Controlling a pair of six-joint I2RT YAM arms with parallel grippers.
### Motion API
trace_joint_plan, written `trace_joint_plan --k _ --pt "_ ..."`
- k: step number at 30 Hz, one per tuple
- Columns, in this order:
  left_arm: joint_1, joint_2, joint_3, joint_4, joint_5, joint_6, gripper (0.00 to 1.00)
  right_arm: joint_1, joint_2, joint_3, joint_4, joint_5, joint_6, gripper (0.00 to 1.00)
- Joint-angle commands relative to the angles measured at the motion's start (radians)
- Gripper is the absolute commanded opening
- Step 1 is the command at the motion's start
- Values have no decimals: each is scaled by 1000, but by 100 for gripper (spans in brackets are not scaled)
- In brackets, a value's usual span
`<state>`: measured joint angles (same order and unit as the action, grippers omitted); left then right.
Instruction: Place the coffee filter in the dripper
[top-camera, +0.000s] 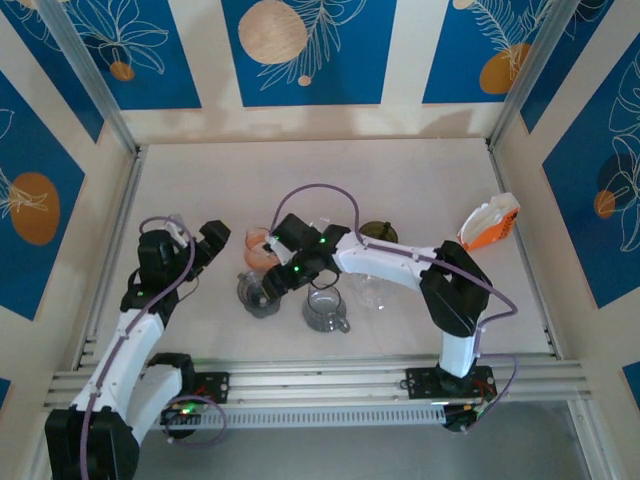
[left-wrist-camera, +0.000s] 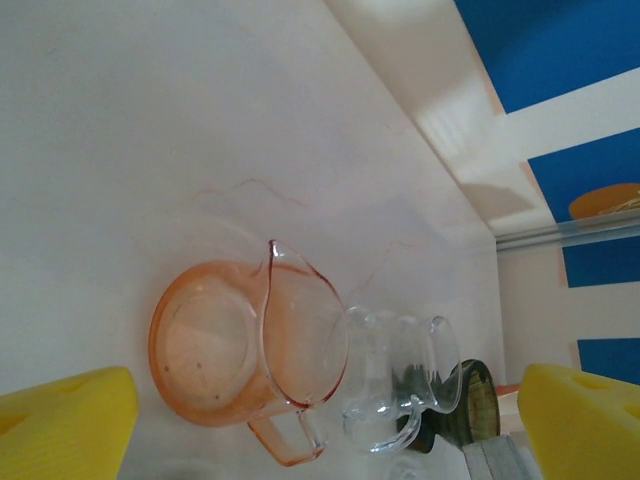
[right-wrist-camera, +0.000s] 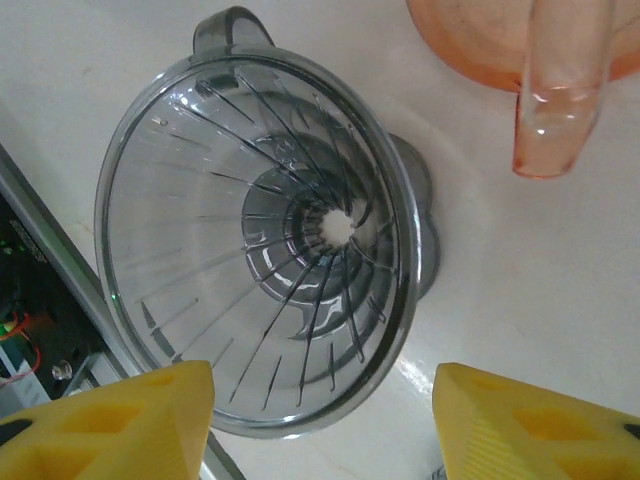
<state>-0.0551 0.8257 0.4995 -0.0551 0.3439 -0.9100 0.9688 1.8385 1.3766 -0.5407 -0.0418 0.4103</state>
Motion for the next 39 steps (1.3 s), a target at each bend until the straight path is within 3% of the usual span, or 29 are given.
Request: trace_joint_plan --k 1,12,22,29,39 --pt "-11 -8 -14 -13 29 17 98 5 25 55 -32 -12 12 56" --pt "-17 -4 -17 -10 43 25 100 5 104 109 -61 -12 18 40" --pt "-27 -8 5 -15 57 21 100 9 62 99 1 -65 11 0" --pt "-29 -13 56 -26 58 31 100 -29 -77 44 28 -95 49 0" --pt "-52 -14 52 9 57 38 100 -136 -337 -20 -327 -105 75 0"
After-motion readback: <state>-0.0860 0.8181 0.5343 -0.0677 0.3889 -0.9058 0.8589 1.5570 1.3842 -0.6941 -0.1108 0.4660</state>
